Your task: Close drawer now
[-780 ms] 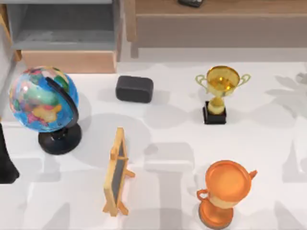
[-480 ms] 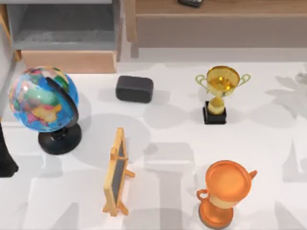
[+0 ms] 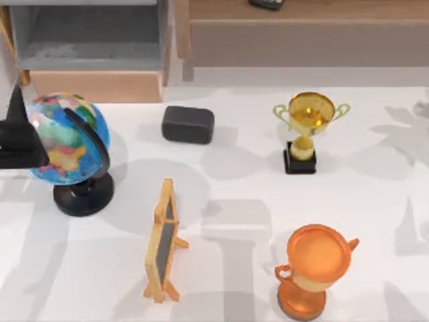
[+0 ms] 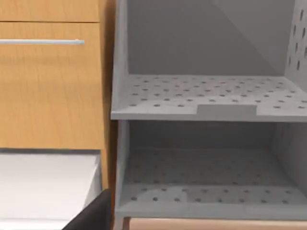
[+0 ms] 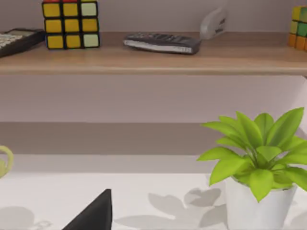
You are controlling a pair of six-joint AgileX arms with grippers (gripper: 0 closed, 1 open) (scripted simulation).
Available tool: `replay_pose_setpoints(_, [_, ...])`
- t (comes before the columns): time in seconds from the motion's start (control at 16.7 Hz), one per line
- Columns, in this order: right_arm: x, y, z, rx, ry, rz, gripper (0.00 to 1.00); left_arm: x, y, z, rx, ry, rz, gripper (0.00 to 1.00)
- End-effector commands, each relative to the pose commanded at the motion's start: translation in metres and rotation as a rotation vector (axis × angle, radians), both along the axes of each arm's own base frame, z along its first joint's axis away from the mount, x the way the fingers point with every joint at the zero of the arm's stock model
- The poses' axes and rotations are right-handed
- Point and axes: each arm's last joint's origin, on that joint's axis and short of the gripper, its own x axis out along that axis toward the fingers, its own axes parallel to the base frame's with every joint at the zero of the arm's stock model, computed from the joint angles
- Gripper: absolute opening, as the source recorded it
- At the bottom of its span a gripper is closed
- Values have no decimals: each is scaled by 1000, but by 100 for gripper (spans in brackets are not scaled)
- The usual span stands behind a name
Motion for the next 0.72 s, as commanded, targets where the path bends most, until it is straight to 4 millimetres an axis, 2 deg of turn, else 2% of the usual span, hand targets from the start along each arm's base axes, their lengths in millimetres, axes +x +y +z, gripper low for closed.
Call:
replay_pose_setpoints(0.18, [0,0,0,0,0,0,100,34,-22,4,4,27,-1,100])
replay_pose_setpoints(0.42, [0,0,0,0,0,0,100,71,-54,-2,10,39,1,100])
replay_pose_setpoints(0.72, [0,0,0,0,0,0,100,90,-76,-8,10,28,4,100])
